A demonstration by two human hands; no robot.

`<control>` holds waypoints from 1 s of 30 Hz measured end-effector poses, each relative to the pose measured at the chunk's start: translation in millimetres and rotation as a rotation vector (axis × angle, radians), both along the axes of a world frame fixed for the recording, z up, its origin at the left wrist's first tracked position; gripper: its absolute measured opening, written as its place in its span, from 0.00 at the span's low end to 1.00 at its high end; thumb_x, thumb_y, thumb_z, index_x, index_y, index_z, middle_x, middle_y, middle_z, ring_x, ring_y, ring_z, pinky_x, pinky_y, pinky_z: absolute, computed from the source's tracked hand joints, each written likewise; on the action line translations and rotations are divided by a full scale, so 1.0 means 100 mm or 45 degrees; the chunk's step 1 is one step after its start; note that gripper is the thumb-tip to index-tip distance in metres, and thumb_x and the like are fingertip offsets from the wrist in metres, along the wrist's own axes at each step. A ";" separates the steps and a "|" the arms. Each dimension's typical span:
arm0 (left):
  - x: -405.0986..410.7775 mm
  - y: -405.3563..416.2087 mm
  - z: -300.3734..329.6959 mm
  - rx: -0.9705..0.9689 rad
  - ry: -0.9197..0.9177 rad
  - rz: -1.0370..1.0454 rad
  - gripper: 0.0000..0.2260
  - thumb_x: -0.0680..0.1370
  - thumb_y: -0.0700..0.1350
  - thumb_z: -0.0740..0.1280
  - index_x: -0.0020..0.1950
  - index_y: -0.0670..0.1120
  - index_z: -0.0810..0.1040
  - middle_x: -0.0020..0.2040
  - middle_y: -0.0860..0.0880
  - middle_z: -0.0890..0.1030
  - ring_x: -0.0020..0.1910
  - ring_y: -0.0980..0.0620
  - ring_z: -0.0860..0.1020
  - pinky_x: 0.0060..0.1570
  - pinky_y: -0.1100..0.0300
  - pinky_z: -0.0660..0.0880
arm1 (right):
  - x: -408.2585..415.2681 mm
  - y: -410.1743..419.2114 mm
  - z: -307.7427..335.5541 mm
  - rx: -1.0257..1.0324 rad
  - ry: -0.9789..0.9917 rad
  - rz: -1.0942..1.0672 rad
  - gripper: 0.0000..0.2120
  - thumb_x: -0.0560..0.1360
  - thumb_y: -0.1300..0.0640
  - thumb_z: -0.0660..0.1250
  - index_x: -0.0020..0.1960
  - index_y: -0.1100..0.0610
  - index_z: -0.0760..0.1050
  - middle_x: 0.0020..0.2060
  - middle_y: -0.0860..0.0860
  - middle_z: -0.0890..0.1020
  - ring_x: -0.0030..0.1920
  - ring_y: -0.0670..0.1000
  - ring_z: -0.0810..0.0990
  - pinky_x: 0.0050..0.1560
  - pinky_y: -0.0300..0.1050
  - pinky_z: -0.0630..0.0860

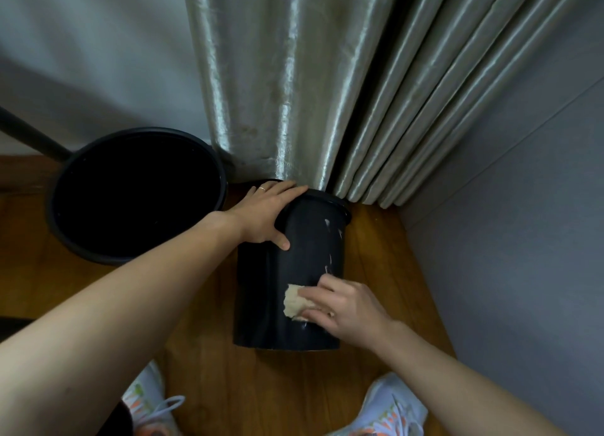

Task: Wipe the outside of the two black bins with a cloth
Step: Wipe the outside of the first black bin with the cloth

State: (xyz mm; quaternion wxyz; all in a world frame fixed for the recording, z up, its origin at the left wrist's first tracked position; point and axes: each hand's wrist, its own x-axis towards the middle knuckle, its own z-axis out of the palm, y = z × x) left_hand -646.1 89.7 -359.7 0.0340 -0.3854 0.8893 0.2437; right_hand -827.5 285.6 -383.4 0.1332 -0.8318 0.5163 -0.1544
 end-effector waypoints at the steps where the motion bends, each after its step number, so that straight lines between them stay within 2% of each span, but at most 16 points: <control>1: 0.00 0.00 0.00 -0.002 0.001 -0.005 0.55 0.62 0.56 0.80 0.79 0.58 0.48 0.79 0.51 0.51 0.77 0.41 0.49 0.72 0.36 0.52 | -0.01 -0.02 0.00 -0.028 0.036 0.017 0.15 0.77 0.45 0.65 0.59 0.51 0.78 0.42 0.49 0.76 0.37 0.47 0.76 0.31 0.41 0.74; 5: -0.03 0.01 -0.01 -0.012 -0.014 -0.014 0.55 0.62 0.56 0.80 0.79 0.58 0.47 0.79 0.50 0.51 0.77 0.42 0.50 0.72 0.35 0.52 | 0.03 -0.26 0.10 -0.045 -0.007 -0.365 0.15 0.76 0.45 0.67 0.59 0.49 0.79 0.44 0.49 0.78 0.39 0.52 0.80 0.35 0.45 0.75; 7: -0.04 0.00 -0.02 -0.018 -0.018 -0.014 0.55 0.62 0.56 0.80 0.79 0.58 0.47 0.79 0.50 0.51 0.78 0.41 0.50 0.72 0.35 0.52 | 0.05 -0.27 0.09 -0.035 -0.041 -0.401 0.15 0.75 0.45 0.68 0.60 0.49 0.78 0.45 0.49 0.79 0.40 0.52 0.79 0.35 0.46 0.76; 9: -0.04 -0.01 -0.01 -0.013 -0.015 -0.009 0.55 0.62 0.56 0.80 0.79 0.58 0.47 0.79 0.50 0.51 0.77 0.41 0.50 0.72 0.35 0.52 | 0.05 -0.13 0.06 -0.036 -0.060 -0.259 0.15 0.76 0.45 0.66 0.59 0.50 0.78 0.44 0.49 0.78 0.38 0.51 0.79 0.34 0.42 0.75; 12: -0.01 -0.02 -0.02 -0.020 -0.012 -0.014 0.55 0.62 0.56 0.80 0.79 0.59 0.47 0.79 0.51 0.52 0.77 0.41 0.50 0.72 0.35 0.53 | 0.02 0.15 -0.03 -0.013 0.040 0.060 0.15 0.77 0.45 0.64 0.58 0.52 0.77 0.43 0.48 0.76 0.36 0.47 0.76 0.30 0.40 0.74; 14: 0.00 -0.02 -0.02 -0.022 -0.006 -0.017 0.55 0.62 0.56 0.80 0.79 0.58 0.48 0.79 0.51 0.52 0.77 0.41 0.50 0.72 0.35 0.53 | 0.00 0.18 -0.06 -0.026 0.095 0.128 0.14 0.78 0.45 0.64 0.58 0.51 0.77 0.43 0.48 0.76 0.37 0.47 0.76 0.29 0.41 0.74; 16: 0.00 -0.02 -0.02 -0.018 0.001 -0.018 0.54 0.62 0.55 0.80 0.79 0.58 0.48 0.79 0.51 0.52 0.77 0.41 0.51 0.72 0.35 0.53 | 0.03 0.07 -0.03 -0.085 0.069 -0.027 0.14 0.77 0.46 0.64 0.58 0.51 0.77 0.43 0.48 0.77 0.38 0.48 0.77 0.31 0.39 0.73; 18: 0.00 -0.02 -0.02 -0.014 0.005 -0.019 0.54 0.62 0.55 0.80 0.79 0.58 0.48 0.79 0.51 0.53 0.77 0.41 0.51 0.72 0.36 0.52 | 0.08 -0.04 0.03 -0.077 0.000 -0.309 0.14 0.76 0.47 0.67 0.59 0.50 0.77 0.44 0.49 0.78 0.40 0.49 0.79 0.34 0.39 0.72; 20: 0.00 -0.02 -0.03 -0.020 0.011 -0.020 0.54 0.62 0.56 0.80 0.79 0.58 0.48 0.79 0.51 0.53 0.77 0.41 0.51 0.72 0.36 0.53 | 0.12 -0.04 0.03 -0.073 -0.014 -0.387 0.14 0.76 0.46 0.68 0.60 0.50 0.77 0.45 0.49 0.78 0.40 0.50 0.79 0.34 0.40 0.73; 24: 0.05 -0.06 -0.06 -0.005 0.019 -0.007 0.55 0.61 0.56 0.80 0.79 0.59 0.48 0.79 0.50 0.53 0.77 0.42 0.51 0.73 0.37 0.53 | 0.07 0.26 -0.06 -0.017 0.057 0.061 0.14 0.78 0.44 0.63 0.59 0.51 0.76 0.43 0.48 0.76 0.37 0.47 0.76 0.30 0.40 0.74; 26: 0.07 -0.06 -0.06 -0.005 0.020 -0.004 0.55 0.61 0.56 0.80 0.79 0.59 0.48 0.79 0.49 0.53 0.77 0.41 0.51 0.73 0.38 0.53 | 0.04 0.29 -0.07 -0.005 0.090 0.135 0.15 0.78 0.43 0.62 0.58 0.51 0.76 0.42 0.48 0.76 0.36 0.46 0.76 0.28 0.40 0.73; 27: 0.07 -0.05 -0.06 -0.005 0.020 -0.002 0.55 0.61 0.56 0.80 0.79 0.59 0.48 0.79 0.49 0.53 0.77 0.41 0.51 0.73 0.38 0.52 | 0.05 0.25 -0.07 -0.032 0.089 0.079 0.14 0.78 0.44 0.62 0.58 0.50 0.76 0.42 0.48 0.76 0.37 0.47 0.76 0.28 0.41 0.74; 30: 0.09 -0.05 -0.05 0.001 0.018 0.004 0.55 0.61 0.55 0.81 0.79 0.57 0.49 0.79 0.48 0.53 0.77 0.41 0.51 0.74 0.40 0.52 | 0.14 0.05 -0.02 -0.039 -0.034 -0.337 0.15 0.77 0.44 0.64 0.60 0.49 0.77 0.45 0.48 0.78 0.40 0.48 0.79 0.33 0.40 0.75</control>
